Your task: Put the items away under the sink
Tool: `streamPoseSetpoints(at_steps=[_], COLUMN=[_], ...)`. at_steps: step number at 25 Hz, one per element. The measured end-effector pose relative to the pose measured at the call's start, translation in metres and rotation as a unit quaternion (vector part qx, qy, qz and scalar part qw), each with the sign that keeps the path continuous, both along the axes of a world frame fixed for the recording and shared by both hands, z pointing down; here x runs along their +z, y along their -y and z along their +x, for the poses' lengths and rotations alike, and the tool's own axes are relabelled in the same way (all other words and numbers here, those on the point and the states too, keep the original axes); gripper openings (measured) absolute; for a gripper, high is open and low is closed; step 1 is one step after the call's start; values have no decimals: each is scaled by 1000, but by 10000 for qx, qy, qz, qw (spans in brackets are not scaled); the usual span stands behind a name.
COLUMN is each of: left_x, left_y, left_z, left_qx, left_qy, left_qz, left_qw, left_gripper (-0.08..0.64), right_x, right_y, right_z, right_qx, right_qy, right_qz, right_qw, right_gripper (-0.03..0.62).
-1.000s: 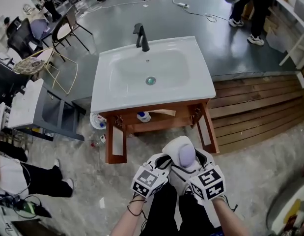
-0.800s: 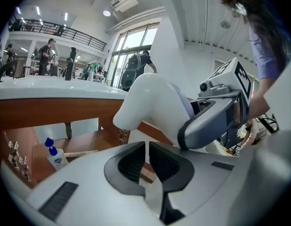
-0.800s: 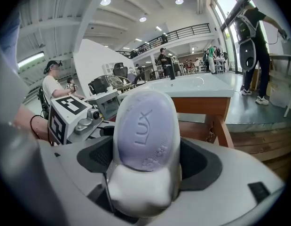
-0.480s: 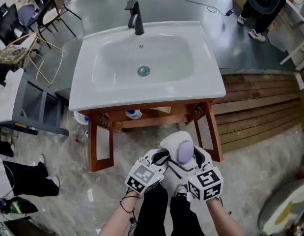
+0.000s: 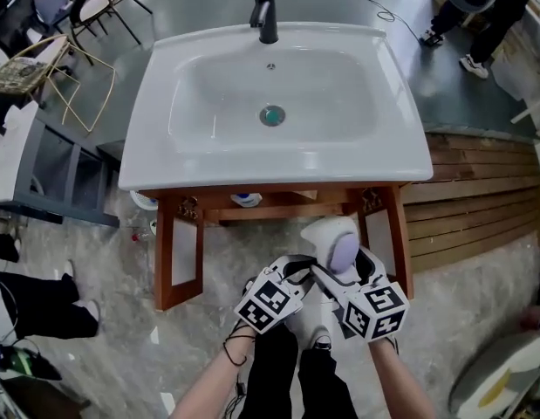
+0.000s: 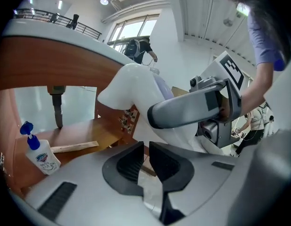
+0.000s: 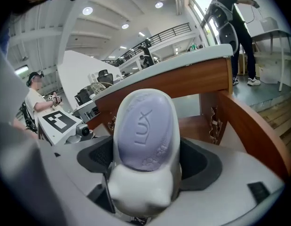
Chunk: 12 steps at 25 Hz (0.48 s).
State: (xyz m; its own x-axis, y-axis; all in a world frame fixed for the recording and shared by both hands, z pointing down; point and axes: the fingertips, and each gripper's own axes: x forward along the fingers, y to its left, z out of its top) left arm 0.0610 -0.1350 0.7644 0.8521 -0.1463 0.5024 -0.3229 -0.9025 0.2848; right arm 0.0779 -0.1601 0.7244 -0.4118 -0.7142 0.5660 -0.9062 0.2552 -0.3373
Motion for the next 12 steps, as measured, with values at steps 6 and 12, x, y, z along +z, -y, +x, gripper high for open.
streamPoseSetpoints(at_steps=[6, 12], left_x=[22, 38], left_y=[20, 38], left_z=[-16, -18], left_qx=[-155, -474], left_qy=[16, -259], left_qz=[52, 128], left_qw=[9999, 9985], left_gripper=[34, 34], right_x=[32, 64], right_y=[15, 34], right_z=[0, 1], right_qx=[72, 334], right_qy=[-8, 358], right_qz=[-37, -35], right_qw=[10000, 9988], right_gripper=[434, 433])
